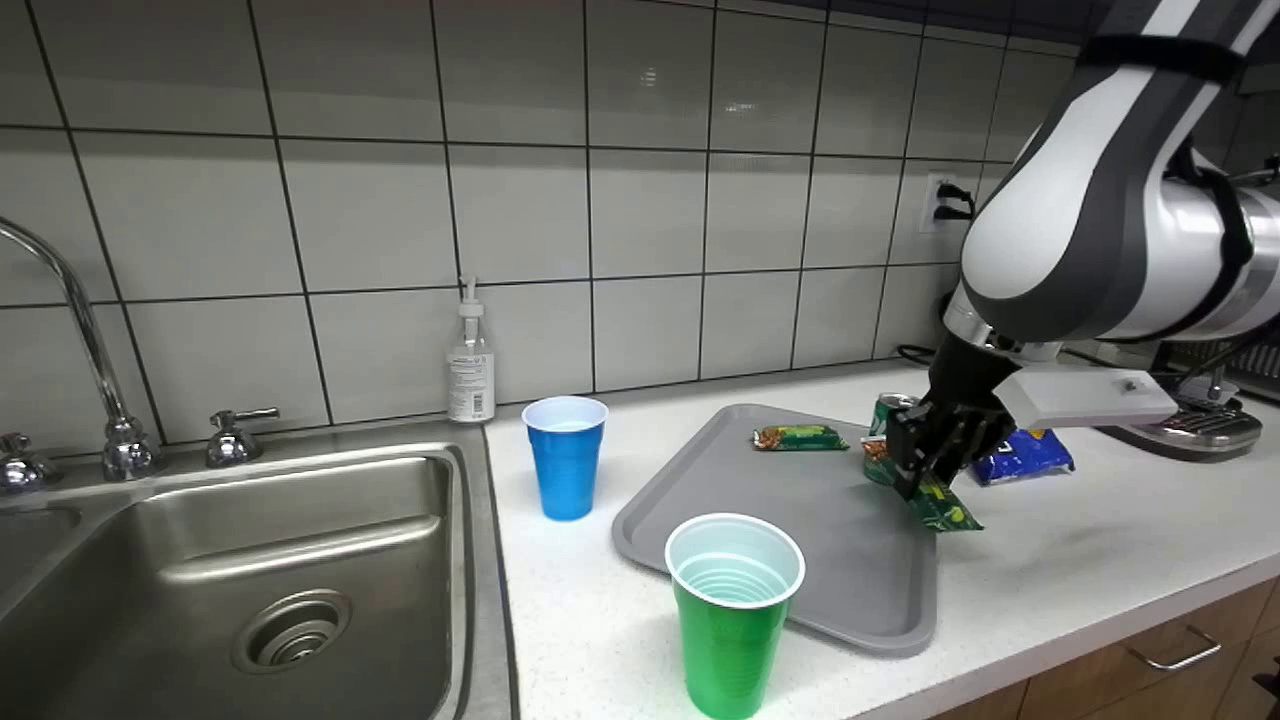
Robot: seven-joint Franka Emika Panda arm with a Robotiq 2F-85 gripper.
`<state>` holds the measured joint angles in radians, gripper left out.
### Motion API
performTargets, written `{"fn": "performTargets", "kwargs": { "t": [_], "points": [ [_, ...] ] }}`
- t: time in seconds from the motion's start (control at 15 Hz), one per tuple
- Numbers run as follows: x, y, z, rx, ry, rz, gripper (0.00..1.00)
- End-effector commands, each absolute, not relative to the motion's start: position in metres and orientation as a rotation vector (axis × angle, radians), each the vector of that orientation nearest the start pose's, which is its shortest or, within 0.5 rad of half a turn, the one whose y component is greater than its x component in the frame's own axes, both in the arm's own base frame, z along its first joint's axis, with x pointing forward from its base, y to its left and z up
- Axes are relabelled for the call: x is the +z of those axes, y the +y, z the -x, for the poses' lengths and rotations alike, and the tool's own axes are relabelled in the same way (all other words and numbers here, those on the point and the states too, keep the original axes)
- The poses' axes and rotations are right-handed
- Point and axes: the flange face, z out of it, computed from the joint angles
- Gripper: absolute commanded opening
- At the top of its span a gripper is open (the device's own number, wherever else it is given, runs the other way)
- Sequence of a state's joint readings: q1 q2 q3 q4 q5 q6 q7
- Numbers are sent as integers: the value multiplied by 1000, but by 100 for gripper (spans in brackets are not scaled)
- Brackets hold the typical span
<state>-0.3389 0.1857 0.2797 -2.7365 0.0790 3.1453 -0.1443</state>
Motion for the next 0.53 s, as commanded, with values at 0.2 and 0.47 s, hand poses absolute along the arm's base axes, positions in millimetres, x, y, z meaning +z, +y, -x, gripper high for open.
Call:
{"fn": "performTargets", "kwargs": {
  "t": [0.2, 0.47],
  "points": [
    [194, -22, -433, -382, 6, 3074, 14],
    [192, -18, -444, -389, 5, 3072, 14]
  ]
}}
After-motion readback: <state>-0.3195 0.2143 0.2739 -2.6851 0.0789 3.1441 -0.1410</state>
